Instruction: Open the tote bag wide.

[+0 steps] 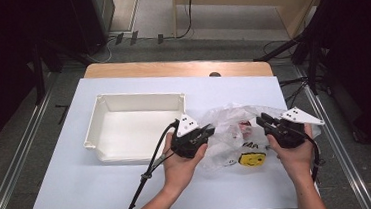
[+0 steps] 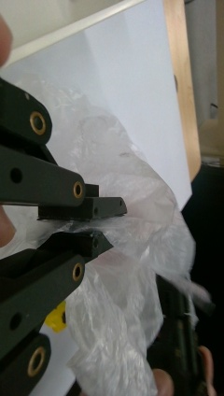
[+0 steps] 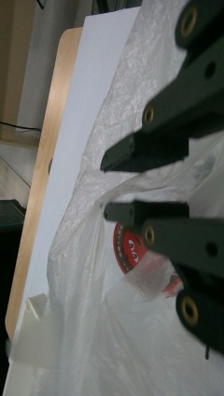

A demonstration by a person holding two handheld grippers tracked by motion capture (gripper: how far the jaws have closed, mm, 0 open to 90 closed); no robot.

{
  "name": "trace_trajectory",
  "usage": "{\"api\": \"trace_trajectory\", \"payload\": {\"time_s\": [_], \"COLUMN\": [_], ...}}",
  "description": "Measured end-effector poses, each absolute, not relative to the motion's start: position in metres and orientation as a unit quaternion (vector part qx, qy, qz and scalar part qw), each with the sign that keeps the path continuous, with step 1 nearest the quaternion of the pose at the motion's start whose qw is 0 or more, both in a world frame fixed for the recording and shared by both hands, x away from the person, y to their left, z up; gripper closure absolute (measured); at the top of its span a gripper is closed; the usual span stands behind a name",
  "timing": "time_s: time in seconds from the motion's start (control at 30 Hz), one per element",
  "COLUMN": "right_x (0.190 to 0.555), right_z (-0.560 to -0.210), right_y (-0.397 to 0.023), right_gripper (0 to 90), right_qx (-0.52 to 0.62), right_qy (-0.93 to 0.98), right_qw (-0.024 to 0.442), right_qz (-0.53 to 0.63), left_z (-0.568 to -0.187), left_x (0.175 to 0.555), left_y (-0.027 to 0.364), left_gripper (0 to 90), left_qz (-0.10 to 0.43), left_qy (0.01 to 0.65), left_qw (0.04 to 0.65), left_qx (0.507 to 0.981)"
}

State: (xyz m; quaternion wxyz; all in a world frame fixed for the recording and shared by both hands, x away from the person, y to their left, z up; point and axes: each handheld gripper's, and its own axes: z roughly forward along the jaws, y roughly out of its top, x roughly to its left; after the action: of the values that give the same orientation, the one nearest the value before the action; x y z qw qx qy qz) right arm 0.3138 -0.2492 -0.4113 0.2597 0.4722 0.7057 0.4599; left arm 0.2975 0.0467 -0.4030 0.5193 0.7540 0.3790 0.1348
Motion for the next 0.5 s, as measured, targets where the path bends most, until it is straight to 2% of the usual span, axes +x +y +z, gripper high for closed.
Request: {"api": "trace_trajectory", "payload": {"time_s": [0.07,0.13,0.33,0.37,0.43,0.5], "right_x": [0.319,0.322,0.345,0.348,0.350,0.359], "right_z": [-0.413,-0.415,-0.433,-0.435,-0.437,-0.441], "right_y": [-0.248,-0.249,-0.245,-0.244,-0.244,-0.245], "right_gripper": [90.0,90.0,90.0,90.0,90.0,90.0], "right_qx": [0.477,0.480,0.507,0.510,0.513,0.512], "right_qy": [0.705,0.704,0.703,0.703,0.702,0.699], "right_qw": [0.261,0.253,0.228,0.223,0.215,0.181], "right_qz": [0.456,0.458,0.444,0.444,0.445,0.466], "left_z": [-0.410,-0.419,-0.442,-0.448,-0.452,-0.458], "left_x": [0.294,0.292,0.292,0.294,0.296,0.300], "left_y": [0.041,0.034,0.018,0.014,0.012,0.011], "left_gripper": [89.1,89.4,89.9,89.9,90.0,90.0], "left_qz": [0.154,0.183,0.199,0.223,0.231,0.239], "left_qy": [0.384,0.393,0.410,0.417,0.422,0.434], "left_qw": [0.499,0.469,0.428,0.407,0.398,0.387], "left_qx": [0.761,0.769,0.781,0.782,0.781,0.778]}}
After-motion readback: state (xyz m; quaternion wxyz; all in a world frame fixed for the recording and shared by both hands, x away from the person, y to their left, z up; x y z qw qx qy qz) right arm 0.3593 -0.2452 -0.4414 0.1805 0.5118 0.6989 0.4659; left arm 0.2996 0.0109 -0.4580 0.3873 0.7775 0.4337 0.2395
